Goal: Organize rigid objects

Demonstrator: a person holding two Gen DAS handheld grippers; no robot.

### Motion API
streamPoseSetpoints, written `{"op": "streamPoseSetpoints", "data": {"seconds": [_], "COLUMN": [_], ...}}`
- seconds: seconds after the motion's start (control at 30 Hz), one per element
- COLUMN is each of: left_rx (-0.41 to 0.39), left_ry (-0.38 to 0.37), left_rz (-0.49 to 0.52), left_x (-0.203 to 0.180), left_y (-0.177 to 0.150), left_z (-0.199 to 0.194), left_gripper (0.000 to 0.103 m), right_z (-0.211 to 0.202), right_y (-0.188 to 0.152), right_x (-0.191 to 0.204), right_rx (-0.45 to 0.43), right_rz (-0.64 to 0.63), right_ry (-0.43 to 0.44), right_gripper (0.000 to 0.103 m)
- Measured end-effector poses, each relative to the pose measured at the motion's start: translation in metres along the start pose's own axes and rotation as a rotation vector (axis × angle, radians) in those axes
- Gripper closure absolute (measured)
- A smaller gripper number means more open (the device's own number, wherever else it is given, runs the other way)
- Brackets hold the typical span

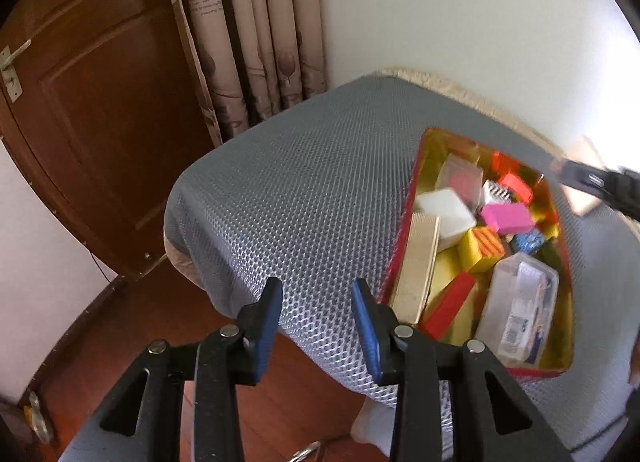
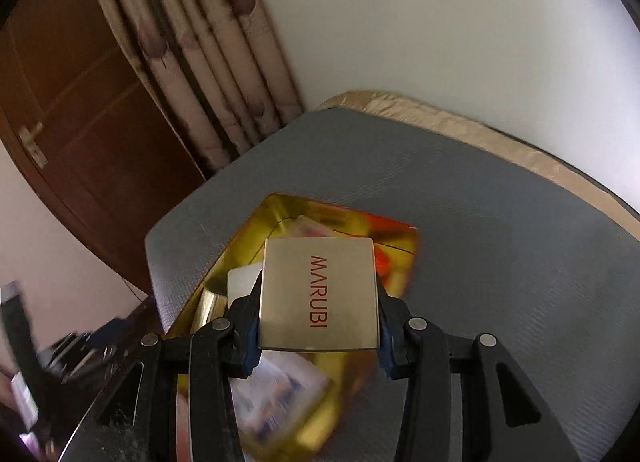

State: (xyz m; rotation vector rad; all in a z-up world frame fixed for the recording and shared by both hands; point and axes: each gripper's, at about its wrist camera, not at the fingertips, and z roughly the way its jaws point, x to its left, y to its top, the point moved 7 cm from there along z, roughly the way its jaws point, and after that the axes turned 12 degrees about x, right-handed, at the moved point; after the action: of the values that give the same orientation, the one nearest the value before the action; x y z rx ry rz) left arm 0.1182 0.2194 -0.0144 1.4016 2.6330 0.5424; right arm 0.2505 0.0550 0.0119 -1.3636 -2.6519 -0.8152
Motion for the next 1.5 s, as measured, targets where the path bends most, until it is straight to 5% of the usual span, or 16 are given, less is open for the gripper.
{"op": "streamPoseSetpoints", "data": {"seconds": [0.33,0.7,0.83,0.9,1.03,1.27,1.33,1.5], "left_rx": [0.030,0.044,0.037,0.023,-0.021,-0.207,-0.224,-0.232], "left_ry": [-0.025,-0.057,-0.049,-0.045,-0.063,-0.179,-0.200,-0.191], "left_rz": [0.047,0.022,0.027,0.031,0.045,0.106,0.111,0.122], "left_x": [-0.011,-0.008,-0.007,-0.008,-0.012,-0.022,-0.025,-0.027], "left_y": [-0.001,0.000,-0.001,-0.001,-0.003,-0.007,-0.009,-0.016], "left_z": [0.011,0.016,0.014,0.012,0.002,-0.036,-0.041,-0.053], "left_gripper": [0.065,0.065,0.064,0.064,0.053,0.051,0.051,0.051], "right_z": [0.070,0.083,0.080,0.070,0.038,-0.043,-0.064,-0.077], "right_y": [0.022,0.026,0.026,0.026,0.024,-0.018,-0.035,-0.064], "right_x": [0.033,0.032,0.031,0.033,0.042,0.064,0.065,0.060], "right_rx": [0.079,0.090,0.075,0.040,-0.062,-0.377,-0.464,-0.457], "right_rz": [-0.023,0.005,0.007,0.002,-0.015,-0.083,-0.069,-0.015], "right_ry": [-0.033,-0.049,-0.053,-0.052,-0.068,-0.217,-0.266,-0.285], "right_gripper": [0.061,0.059,0.049,0.048,0.028,0.000,0.001,0.001]}}
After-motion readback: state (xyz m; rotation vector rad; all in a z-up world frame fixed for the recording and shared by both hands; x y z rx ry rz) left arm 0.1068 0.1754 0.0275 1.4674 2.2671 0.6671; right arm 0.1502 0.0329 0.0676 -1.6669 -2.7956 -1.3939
